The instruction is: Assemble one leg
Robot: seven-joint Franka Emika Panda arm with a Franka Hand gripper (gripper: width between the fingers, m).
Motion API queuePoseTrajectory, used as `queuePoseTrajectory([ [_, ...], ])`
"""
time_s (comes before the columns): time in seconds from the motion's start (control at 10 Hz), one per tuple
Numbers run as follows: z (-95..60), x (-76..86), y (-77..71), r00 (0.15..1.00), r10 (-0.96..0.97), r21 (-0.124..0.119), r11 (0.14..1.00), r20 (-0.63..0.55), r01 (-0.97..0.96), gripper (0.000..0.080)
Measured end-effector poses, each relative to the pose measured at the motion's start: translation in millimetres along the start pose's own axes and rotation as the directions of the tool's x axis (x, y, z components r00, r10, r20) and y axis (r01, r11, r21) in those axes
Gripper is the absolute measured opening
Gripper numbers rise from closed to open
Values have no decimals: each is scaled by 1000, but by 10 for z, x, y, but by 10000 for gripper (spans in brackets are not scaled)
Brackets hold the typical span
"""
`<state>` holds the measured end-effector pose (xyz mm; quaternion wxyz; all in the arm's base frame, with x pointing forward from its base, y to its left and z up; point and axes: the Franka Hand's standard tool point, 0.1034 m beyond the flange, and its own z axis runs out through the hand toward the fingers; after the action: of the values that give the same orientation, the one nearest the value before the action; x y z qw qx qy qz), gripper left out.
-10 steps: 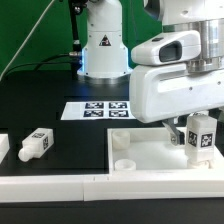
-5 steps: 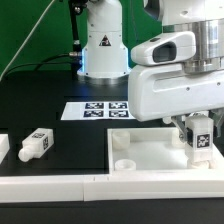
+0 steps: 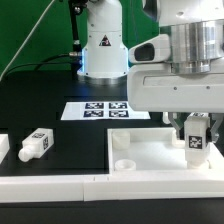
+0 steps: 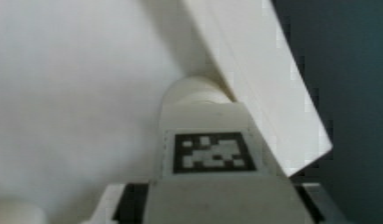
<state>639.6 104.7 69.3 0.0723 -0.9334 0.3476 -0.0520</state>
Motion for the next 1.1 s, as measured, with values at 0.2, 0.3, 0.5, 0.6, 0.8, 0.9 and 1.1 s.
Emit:
queuePoseTrajectory([
  [0.2, 9, -17, 3, 958, 288, 9, 958, 15, -288, 284],
  [0.3, 10, -27, -2, 934, 358, 5, 934, 18, -358, 284],
  [0.5, 8, -29, -2, 933, 360, 1, 933, 21, -360, 288],
  [0.6, 6, -33, -4, 956, 292, -1, 957, 18, -292, 288],
  [0.8, -4, -70, -20, 996, -84, -28, 996, 16, 85, 598],
  [0.9, -6, -77, -22, 966, -257, -24, 966, 24, 258, 598],
  [1.1, -2, -168, -76, 902, -431, -24, 902, 29, 431, 647],
])
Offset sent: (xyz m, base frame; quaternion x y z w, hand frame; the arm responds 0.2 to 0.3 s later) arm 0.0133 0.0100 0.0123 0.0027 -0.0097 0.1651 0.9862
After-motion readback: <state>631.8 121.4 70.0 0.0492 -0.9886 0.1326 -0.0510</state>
